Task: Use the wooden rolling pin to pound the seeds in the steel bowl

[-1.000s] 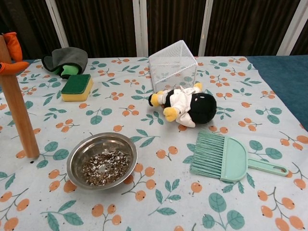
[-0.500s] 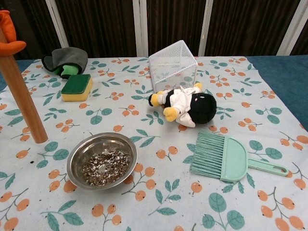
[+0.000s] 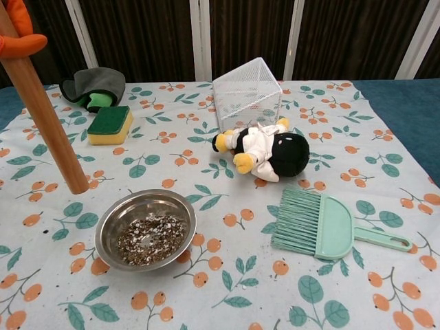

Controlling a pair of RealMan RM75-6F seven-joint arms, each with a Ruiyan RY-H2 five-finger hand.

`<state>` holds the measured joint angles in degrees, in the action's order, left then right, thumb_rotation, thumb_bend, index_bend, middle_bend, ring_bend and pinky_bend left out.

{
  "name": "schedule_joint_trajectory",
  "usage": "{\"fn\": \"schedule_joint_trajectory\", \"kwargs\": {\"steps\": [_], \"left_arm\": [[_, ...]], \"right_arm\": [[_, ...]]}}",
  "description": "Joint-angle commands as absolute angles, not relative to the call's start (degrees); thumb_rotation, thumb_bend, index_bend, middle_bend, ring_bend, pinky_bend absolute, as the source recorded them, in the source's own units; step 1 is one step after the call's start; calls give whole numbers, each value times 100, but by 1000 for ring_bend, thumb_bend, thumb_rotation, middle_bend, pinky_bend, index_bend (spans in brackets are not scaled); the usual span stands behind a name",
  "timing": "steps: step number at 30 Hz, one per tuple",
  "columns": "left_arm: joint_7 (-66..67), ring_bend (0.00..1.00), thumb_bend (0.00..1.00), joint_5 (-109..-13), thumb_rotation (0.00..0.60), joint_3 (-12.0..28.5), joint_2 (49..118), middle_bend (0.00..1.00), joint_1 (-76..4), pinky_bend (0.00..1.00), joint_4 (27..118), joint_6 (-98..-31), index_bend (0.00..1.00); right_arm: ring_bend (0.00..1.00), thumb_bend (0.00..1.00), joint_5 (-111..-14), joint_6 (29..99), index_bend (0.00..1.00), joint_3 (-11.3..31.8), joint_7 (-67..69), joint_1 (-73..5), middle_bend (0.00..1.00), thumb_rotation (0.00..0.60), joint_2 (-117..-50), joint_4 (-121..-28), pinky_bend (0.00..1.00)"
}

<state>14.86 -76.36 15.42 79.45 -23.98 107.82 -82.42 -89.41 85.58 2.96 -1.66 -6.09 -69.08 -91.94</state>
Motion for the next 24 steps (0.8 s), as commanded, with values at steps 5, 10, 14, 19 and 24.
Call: {"fn": "schedule_joint_trajectory", "kwargs": {"steps": [5, 10, 14, 19, 24], "left_arm": [[1713, 206, 887, -7811, 600, 1529, 8025, 744, -2521, 51, 10965, -8229, 632], [1933, 206, 887, -7917, 600, 1477, 8140, 744, -2607, 51, 11084, -8198, 632], [2063, 206, 885, -8000, 600, 1402, 8246, 745, -2651, 51, 11113, -8175, 632], [2203, 207, 884, -8182, 600, 1264, 8483, 745, -2732, 51, 11029, -8120, 632], [2492, 217, 885, -8152, 600, 1273, 8874, 745, -2912, 51, 10928, -7990, 632]], "right_arm": [[0, 269, -8939, 8553, 0, 300, -161, -614, 0, 600, -6906, -9195, 0], [0, 269, -8935, 8547, 0, 304, -155, -617, 0, 600, -6900, -9199, 0], [0, 269, -8938, 8548, 0, 302, -156, -617, 0, 600, -6897, -9203, 0], [0, 269, -8939, 8549, 0, 299, -160, -614, 0, 600, -6901, -9202, 0], [0, 268, -8930, 8545, 0, 304, -154, -615, 0, 600, -6896, -9204, 0]]}}
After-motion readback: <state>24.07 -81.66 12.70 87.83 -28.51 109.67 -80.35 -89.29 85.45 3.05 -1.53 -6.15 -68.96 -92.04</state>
